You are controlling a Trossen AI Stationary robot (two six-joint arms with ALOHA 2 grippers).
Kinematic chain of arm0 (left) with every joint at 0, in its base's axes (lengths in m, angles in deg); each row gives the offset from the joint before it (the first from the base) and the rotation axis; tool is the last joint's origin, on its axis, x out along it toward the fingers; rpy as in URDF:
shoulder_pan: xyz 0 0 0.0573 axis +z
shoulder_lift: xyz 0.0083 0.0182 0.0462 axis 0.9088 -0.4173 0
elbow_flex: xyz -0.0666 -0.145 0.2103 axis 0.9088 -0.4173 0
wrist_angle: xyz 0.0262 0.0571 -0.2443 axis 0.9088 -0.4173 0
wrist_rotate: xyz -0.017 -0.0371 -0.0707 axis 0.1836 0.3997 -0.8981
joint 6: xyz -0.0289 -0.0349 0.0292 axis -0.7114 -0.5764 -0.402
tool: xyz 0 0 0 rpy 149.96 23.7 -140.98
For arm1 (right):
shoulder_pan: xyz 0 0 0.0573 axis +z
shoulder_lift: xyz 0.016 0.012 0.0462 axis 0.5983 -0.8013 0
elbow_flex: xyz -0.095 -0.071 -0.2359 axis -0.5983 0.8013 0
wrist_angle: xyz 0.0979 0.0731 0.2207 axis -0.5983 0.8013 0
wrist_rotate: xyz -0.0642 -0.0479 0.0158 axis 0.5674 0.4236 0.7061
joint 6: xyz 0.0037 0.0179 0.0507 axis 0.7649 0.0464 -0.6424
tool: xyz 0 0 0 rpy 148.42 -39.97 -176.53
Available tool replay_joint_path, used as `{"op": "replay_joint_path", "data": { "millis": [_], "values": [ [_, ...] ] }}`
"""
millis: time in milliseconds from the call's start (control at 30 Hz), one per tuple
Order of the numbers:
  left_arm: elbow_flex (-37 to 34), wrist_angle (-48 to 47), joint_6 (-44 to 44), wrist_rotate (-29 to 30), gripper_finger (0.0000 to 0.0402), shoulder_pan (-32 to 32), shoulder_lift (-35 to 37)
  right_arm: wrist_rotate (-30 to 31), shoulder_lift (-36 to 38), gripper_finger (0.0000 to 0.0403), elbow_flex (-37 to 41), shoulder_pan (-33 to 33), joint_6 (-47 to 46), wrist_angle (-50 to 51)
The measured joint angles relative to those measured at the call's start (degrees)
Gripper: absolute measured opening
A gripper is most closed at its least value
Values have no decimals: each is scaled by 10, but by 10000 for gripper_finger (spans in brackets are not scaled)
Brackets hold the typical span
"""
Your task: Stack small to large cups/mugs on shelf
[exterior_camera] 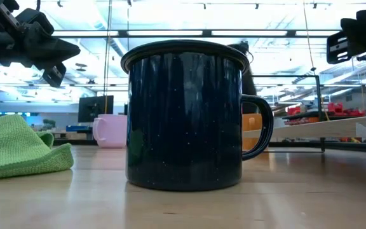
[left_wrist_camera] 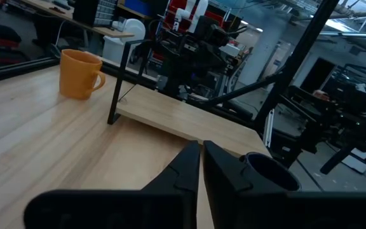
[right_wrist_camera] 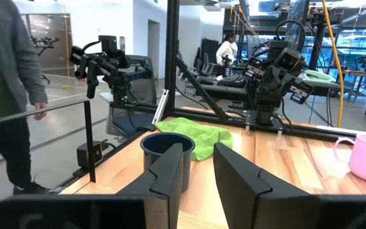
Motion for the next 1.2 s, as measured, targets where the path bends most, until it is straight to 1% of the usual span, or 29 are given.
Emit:
{"op": "replay_joint_path", "data": {
  "millis": [233, 533, 767, 1133, 1200],
  "values": [
    [0, 0, 0, 0, 36, 0, 0, 0, 0, 97, 0, 0, 0, 0],
    [0, 0, 0, 0, 28, 0, 0, 0, 0, 97, 0, 0, 0, 0],
    [0, 0, 0, 0, 36, 0, 0, 0, 0, 97, 0, 0, 0, 0],
    [0, 0, 0, 14, 23, 1, 0, 0, 0, 97, 0, 0, 0, 0],
    [0, 0, 0, 14, 25, 1, 0, 12, 0, 97, 0, -2, 16, -1]
  ]
}}
